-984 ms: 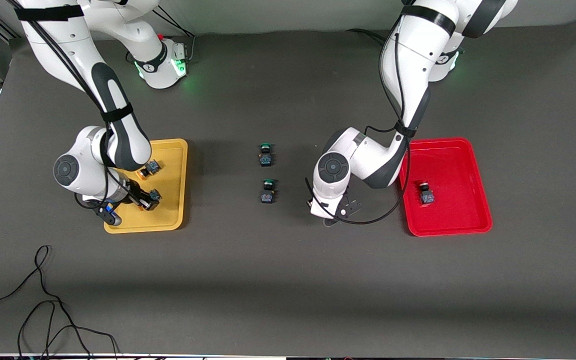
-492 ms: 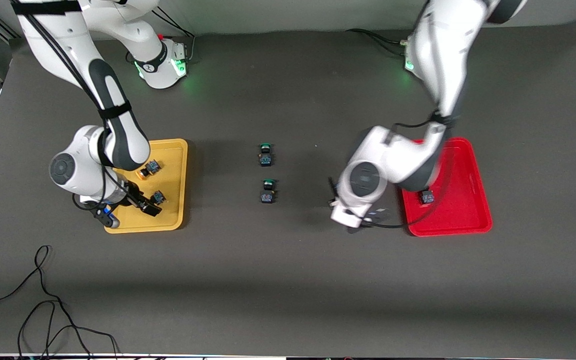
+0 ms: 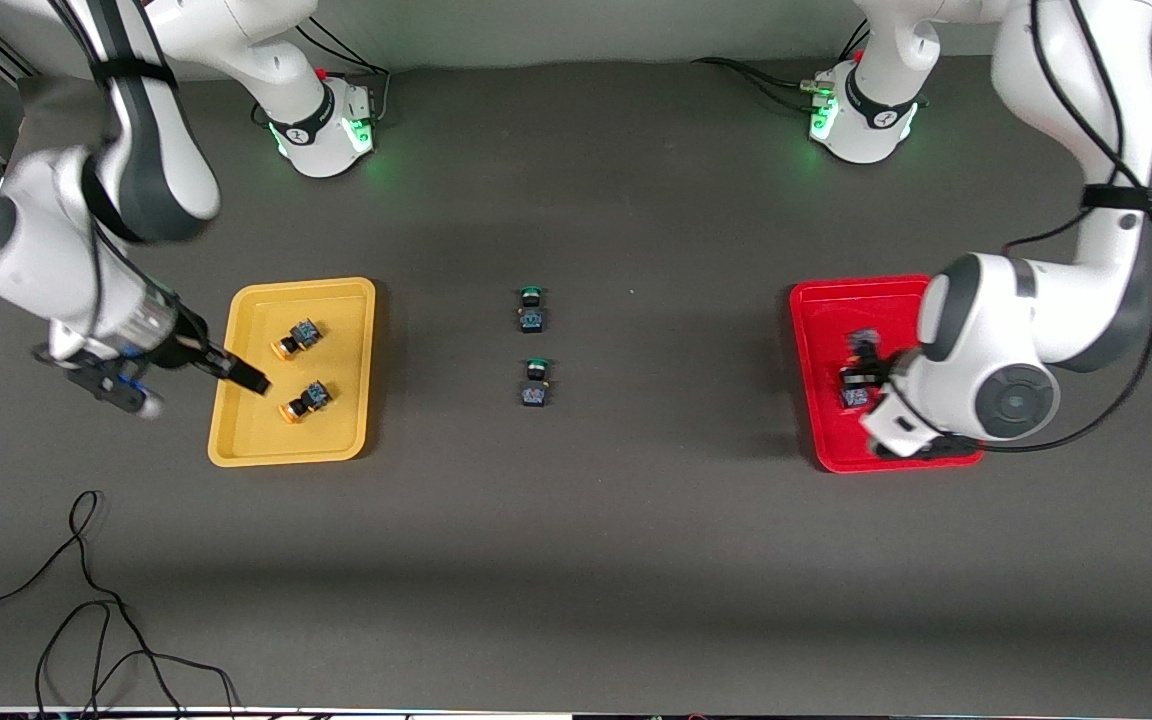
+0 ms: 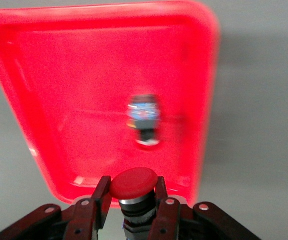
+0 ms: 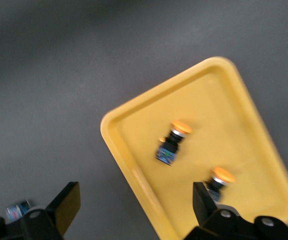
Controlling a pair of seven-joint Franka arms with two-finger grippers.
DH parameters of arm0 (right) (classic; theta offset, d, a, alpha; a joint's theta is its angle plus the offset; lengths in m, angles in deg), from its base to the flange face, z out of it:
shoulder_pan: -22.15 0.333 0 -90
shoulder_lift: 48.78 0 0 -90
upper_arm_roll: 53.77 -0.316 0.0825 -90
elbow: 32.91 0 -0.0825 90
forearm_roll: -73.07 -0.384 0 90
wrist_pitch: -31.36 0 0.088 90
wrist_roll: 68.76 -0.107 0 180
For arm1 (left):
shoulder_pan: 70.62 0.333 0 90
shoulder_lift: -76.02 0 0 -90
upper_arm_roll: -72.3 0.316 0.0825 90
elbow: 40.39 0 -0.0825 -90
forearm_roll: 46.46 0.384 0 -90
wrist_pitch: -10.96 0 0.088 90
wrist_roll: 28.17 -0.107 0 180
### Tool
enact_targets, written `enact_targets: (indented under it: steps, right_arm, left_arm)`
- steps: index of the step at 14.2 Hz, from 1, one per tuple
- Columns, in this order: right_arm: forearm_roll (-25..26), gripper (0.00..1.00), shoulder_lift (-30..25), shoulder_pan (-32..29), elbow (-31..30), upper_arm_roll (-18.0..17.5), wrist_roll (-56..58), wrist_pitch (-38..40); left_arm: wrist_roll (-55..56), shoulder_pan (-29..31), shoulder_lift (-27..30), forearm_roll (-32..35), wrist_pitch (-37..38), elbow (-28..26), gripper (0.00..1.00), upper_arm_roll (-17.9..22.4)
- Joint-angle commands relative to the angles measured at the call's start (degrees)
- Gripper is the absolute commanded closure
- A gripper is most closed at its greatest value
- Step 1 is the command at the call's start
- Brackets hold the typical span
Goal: Place red and yellow buttons in trays
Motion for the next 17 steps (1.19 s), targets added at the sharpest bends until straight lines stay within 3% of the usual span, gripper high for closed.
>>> enact_targets:
  steps: [1, 3, 5, 7, 9, 14, 17]
  right_arm:
    - [4.90, 0.00, -7.10, -4.90, 1.98, -6.22, 1.71, 8.37]
    - [4.99, 0.00, -11.67, -9.56, 2.08, -11.06, 5.91, 11.63]
    - [4.90, 0.00, -14.49, -12.12, 2.17, -12.40, 11.70, 13.40]
    - [4.90, 0.00, -15.99, -14.14, 2.25, -12.49, 17.16, 15.24]
    - [4.29, 0.00, -16.09, -15.64, 3.65, -12.75, 20.51, 18.39]
    - [4.20, 0.00, -15.12, -15.65, 4.71, -13.72, 21.40, 19.56]
    - [4.81, 0.00, -14.33, -15.30, 5.85, -13.72, 21.32, 19.47]
  left_arm:
    - [-8.36, 4.87, 1.03, 3.61, -9.87, -9.12, 1.00, -0.65]
    - [-11.01, 7.35, -1.50, 4.15, -13.76, -10.20, 1.00, -0.57]
    - [-11.20, 7.27, -3.53, 5.64, -15.79, -10.02, 0.99, -0.65]
    - [-11.98, 7.35, -3.98, 5.73, -15.10, -8.63, 0.20, -0.65]
    - [-13.48, 7.53, -2.14, 5.64, -9.42, -5.48, 0.03, -0.57]
    - [-15.77, 7.79, 0.67, 5.12, 10.45, 9.81, 0.00, -0.65]
    - [-18.57, 7.79, 7.59, 4.59, 16.97, 12.83, 0.00, -0.65]
